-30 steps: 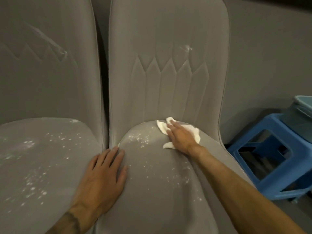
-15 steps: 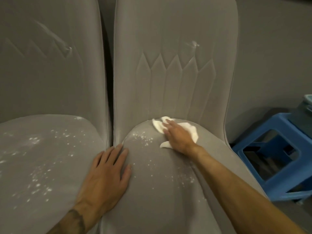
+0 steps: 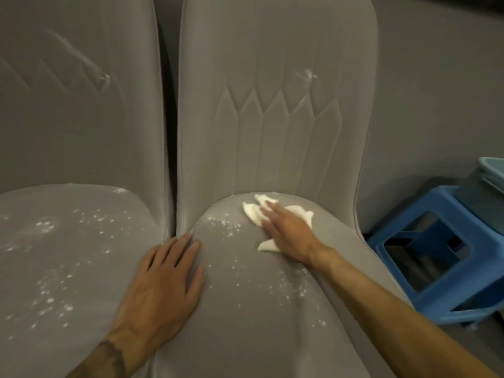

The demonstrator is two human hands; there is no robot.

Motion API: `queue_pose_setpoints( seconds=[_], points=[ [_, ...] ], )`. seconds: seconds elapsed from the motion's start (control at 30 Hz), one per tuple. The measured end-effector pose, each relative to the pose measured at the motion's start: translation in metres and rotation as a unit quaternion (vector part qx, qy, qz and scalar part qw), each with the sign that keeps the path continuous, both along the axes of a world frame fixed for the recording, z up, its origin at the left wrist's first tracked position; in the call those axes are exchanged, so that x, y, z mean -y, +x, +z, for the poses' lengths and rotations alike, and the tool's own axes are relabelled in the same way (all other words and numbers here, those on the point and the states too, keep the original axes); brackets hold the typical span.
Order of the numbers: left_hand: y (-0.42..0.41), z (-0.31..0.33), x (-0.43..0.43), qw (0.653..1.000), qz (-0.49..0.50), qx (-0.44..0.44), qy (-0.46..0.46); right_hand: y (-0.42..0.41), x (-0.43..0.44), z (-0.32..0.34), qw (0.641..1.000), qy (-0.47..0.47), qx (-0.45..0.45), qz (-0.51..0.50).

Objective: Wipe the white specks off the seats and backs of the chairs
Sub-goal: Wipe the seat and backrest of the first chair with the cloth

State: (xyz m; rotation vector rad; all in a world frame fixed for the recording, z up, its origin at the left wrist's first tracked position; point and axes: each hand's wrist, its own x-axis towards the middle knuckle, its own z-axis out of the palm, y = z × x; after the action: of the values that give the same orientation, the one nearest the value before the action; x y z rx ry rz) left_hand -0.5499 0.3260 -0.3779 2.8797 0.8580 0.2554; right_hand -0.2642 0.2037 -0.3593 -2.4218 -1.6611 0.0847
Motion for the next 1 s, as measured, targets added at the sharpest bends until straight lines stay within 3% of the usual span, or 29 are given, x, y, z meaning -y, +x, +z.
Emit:
queue_pose_setpoints(
  seconds=[0.1, 0.27, 0.4, 0.53, 0.73, 0.87, 1.0],
  points=[
    [0.001, 0.000, 0.001, 1.000, -0.003, 0.006, 0.001, 0.009, 0.031, 0.002, 0.999, -0.001, -0.027, 0.016],
    [0.002, 0.001, 0.002, 1.000, -0.003, 0.005, 0.019, 0.039, 0.025, 0.011, 0.996, -0.011, -0.006, -0.084],
    [-0.001, -0.002, 0.001, 1.000, -0.008, 0.005, 0.021, 0.002, -0.015, 0.006, 0.999, 0.006, -0.027, -0.044],
    [0.000, -0.004, 0.000, 1.000, -0.010, 0.014, 0.022, -0.006, 0.011, 0.001, 0.998, 0.010, -0.049, 0.028],
    [0.002, -0.001, 0.003, 0.999, -0.005, 0.028, 0.034, 0.023, -0.005, 0.007, 0.995, 0.011, -0.030, -0.092],
    [-0.001, 0.000, 0.001, 0.999, -0.012, 0.027, 0.019, -0.026, -0.040, 0.004, 0.999, 0.011, -0.007, 0.029],
    [0.002, -0.001, 0.002, 0.999, -0.010, 0.033, 0.025, -0.022, -0.008, 0.005, 0.997, 0.021, -0.051, 0.058]
  ],
)
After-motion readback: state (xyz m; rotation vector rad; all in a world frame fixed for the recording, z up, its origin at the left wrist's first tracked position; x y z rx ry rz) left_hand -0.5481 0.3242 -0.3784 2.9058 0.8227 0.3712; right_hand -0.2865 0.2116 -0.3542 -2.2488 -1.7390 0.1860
